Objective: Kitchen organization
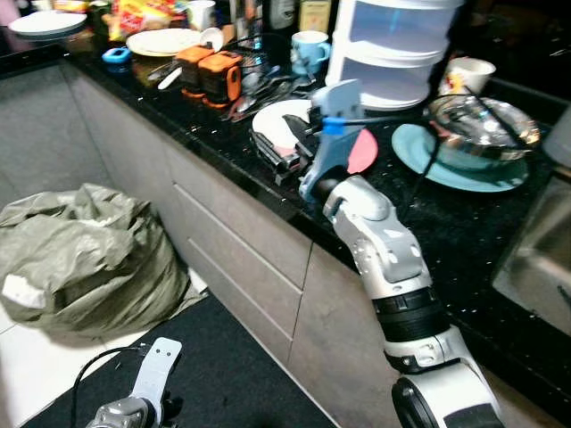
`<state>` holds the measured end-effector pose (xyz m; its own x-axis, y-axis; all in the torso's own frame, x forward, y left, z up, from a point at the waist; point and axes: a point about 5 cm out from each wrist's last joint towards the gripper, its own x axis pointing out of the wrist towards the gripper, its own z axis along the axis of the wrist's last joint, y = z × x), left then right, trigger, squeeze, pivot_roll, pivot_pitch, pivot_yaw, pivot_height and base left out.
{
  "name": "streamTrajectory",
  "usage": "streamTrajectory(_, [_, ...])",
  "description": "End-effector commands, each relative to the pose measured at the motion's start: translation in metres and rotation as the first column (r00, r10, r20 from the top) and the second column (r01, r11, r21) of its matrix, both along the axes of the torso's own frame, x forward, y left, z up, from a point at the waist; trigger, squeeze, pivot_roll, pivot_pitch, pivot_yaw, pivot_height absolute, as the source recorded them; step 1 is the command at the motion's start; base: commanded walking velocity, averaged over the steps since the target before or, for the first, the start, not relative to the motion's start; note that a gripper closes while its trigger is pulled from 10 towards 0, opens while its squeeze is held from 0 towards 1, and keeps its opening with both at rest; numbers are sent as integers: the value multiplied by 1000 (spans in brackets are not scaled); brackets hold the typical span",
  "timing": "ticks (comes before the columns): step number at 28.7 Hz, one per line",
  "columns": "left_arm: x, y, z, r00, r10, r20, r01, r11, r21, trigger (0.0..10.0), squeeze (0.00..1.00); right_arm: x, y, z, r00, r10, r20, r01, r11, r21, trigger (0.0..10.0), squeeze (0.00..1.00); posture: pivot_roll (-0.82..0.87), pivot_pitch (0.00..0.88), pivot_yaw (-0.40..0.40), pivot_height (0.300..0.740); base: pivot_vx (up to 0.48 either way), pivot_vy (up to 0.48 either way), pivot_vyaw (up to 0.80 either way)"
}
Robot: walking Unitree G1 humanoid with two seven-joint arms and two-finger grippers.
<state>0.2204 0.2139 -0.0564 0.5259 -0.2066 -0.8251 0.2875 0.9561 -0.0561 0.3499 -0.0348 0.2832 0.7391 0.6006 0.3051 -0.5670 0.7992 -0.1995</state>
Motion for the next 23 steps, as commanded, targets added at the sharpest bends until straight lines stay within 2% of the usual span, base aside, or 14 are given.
streamTrajectory(1, [-7,2,-4,1000,10,-25,-10,1000,3,10000,0,2,13,3,999,-1,40,4,998,-69,10000,0,22,129,-26,740,0,0,0])
streamTrajectory(2, [-7,2,-4,1000,10,-25,-10,1000,3,10000,0,2,13,3,999,-1,40,4,998,-69,10000,0,22,129,-26,740,0,0,0])
streamTrajectory(3, [-7,2,-4,1000,8,-24,-8,1000,4,10000,0,5,21,9,994,-13,109,31,985,-171,10000,0,23,132,-30,740,0,0,0])
streamTrajectory(5, [-7,2,-4,1000,6,-23,-6,1000,4,10000,0,8,28,12,978,-22,208,89,944,-317,10000,0,24,136,-37,740,0,0,0])
streamTrajectory(6, [-7,1,-4,1000,5,-24,-5,1000,4,10000,0,9,31,13,972,-26,235,111,929,-354,10000,0,25,137,-39,740,0,0,0])
streamTrajectory(8, [-8,1,-4,1000,4,-24,-4,1000,4,10000,0,10,32,14,969,-28,246,120,922,-368,10000,0,26,138,-42,740,0,0,0])
streamTrajectory(11, [-8,1,-5,1000,3,-25,-3,1000,3,10000,0,16,46,20,964,-29,265,143,894,-424,10000,0,31,145,-50,740,0,0,0])
streamTrajectory(14, [-8,0,-5,1000,4,-25,-4,1000,1,10000,0,21,51,20,965,-34,260,151,881,-447,10000,0,38,150,-59,740,0,0,0])
streamTrajectory(17, [-9,0,-5,1000,4,-25,-4,1000,0,10000,0,24,52,20,965,-41,258,162,869,-468,10000,0,42,154,-62,740,0,0,0])
streamTrajectory(23, [-10,-1,-6,1000,6,-25,-6,1000,-4,10000,0,41,41,20,968,-93,234,217,783,-583,10000,0,37,163,-64,740,0,0,0])
